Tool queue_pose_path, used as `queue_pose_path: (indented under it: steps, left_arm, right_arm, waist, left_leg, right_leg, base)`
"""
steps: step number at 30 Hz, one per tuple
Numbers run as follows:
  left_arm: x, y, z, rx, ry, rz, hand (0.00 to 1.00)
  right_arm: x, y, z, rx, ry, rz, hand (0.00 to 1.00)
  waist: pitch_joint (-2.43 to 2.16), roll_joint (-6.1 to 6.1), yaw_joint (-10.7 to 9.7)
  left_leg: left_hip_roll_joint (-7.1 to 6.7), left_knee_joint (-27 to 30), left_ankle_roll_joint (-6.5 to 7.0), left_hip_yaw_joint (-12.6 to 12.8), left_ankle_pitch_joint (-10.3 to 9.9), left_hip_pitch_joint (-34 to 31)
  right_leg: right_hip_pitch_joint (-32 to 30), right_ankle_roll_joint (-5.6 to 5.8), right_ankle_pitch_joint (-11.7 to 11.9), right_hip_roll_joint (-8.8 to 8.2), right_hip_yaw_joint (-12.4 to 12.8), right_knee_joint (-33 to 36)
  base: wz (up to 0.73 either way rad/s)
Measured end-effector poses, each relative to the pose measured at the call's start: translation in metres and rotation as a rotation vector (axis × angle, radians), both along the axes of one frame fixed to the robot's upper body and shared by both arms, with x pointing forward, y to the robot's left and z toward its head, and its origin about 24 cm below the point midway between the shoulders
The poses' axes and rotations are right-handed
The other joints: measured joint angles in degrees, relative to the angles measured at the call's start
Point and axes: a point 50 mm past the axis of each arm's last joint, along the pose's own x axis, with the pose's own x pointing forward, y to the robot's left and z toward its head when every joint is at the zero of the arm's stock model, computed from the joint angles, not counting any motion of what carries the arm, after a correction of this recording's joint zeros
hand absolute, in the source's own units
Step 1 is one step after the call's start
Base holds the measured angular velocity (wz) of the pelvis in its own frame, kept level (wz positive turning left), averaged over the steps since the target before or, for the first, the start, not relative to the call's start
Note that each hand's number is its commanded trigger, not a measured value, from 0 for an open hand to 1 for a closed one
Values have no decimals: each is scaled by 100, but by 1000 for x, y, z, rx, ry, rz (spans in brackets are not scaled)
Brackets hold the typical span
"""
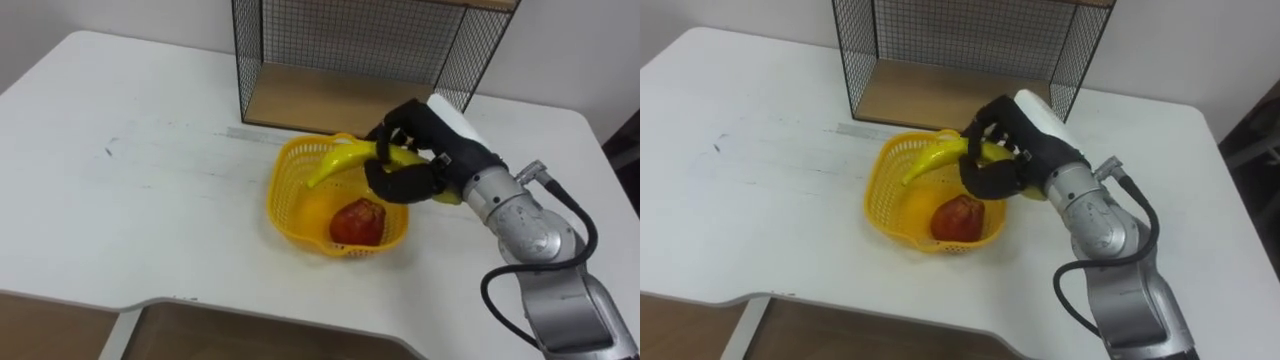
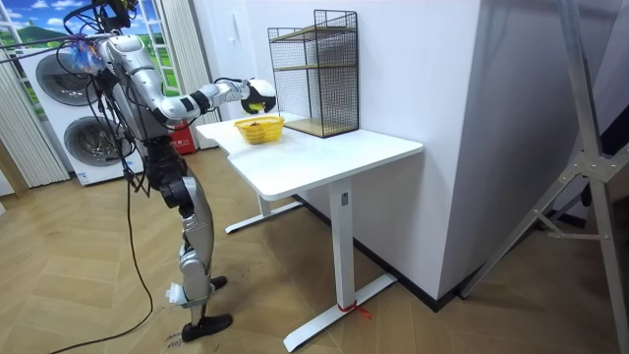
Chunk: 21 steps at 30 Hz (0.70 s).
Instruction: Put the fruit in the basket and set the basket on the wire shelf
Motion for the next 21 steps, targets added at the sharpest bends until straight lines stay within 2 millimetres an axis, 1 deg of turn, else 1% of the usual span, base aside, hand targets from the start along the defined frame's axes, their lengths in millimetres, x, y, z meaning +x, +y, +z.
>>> queue_pose_path:
  steps: [6, 7, 8, 10, 16, 21]
  left_arm:
    - [2, 0, 1, 1, -9, -2, 0]
    - [2, 0, 1, 1, -9, -2, 0]
    - [2, 0, 1, 1, -9, -2, 0]
    - [2, 0, 1, 1, -8, -2, 0]
    - [1, 0, 0, 0, -6, -1, 0]
    - [1, 0, 0, 0, -5, -1, 0]
  right_arm:
    - [0, 0, -1, -19, 12, 2, 0]
    - [0, 0, -1, -18, 12, 2, 0]
    - [0, 1, -1, -17, 14, 4, 0]
    - [0, 1, -2, -16, 19, 8, 0]
    - [-2, 9, -6, -34, 40, 41, 0]
    - [-2, 10, -7, -35, 52, 52, 0]
  waist:
    - [-14, -1, 13]
    - [0, 21, 21]
    - [-9, 7, 32]
    - [0, 20, 53]
    - [4, 25, 82]
    - [5, 26, 97]
  left_leg:
    - [1, 0, 0, 5, 0, 2]
    - [2, 0, 0, 6, 0, -1]
    - [2, -1, 0, 6, 0, -1]
    - [2, -1, 0, 5, 0, -1]
    - [1, -1, 0, 1, 0, -4]
    - [0, 0, 0, -1, 0, -8]
  right_leg:
    - [0, 0, 0, 0, 2, 0]
    - [-3, 0, 0, 0, 2, 1]
    - [-3, 0, 0, 0, 2, 2]
    - [-3, 0, 0, 0, 2, 2]
    - [-1, 0, 0, 0, 0, 2]
    - [0, 0, 0, -1, -1, 3]
  base:
    - [0]
    - [0]
    - [0]
    - [0]
    - [0]
    - [0]
